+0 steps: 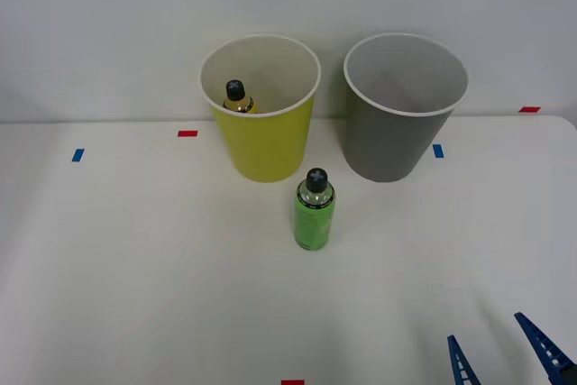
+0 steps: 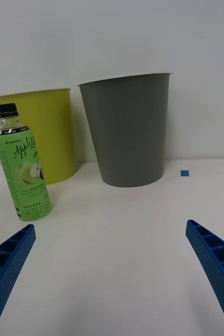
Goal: Put cans in the gray bin, plastic bottles in the light green bin
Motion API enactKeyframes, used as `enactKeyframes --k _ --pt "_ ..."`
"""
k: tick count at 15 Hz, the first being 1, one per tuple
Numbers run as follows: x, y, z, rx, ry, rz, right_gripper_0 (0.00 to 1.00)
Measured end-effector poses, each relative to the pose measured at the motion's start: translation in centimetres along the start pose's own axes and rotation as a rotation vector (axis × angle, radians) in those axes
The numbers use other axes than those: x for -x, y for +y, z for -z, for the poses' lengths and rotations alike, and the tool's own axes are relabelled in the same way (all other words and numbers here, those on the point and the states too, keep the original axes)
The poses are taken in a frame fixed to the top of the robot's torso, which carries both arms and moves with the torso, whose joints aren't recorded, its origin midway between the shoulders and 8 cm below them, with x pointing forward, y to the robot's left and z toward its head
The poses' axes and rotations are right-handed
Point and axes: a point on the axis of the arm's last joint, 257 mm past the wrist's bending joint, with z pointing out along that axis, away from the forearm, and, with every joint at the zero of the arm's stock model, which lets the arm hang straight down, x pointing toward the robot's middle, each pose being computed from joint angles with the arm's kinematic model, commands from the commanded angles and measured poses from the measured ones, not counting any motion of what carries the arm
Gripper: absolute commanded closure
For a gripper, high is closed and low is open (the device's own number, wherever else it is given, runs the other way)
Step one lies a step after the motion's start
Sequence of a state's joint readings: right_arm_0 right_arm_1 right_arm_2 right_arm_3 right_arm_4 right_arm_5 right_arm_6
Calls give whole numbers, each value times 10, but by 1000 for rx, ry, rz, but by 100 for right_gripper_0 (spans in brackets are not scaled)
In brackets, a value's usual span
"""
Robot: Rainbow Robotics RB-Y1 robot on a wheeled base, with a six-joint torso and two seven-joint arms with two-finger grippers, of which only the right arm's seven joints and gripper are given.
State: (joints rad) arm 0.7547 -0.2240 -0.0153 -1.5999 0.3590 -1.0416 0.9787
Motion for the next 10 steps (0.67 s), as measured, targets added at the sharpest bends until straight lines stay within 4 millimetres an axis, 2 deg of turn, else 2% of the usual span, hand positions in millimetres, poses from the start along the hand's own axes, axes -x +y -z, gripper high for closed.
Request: enactKeyframes --k 10 --pt "0 0 0 0 0 0 0"
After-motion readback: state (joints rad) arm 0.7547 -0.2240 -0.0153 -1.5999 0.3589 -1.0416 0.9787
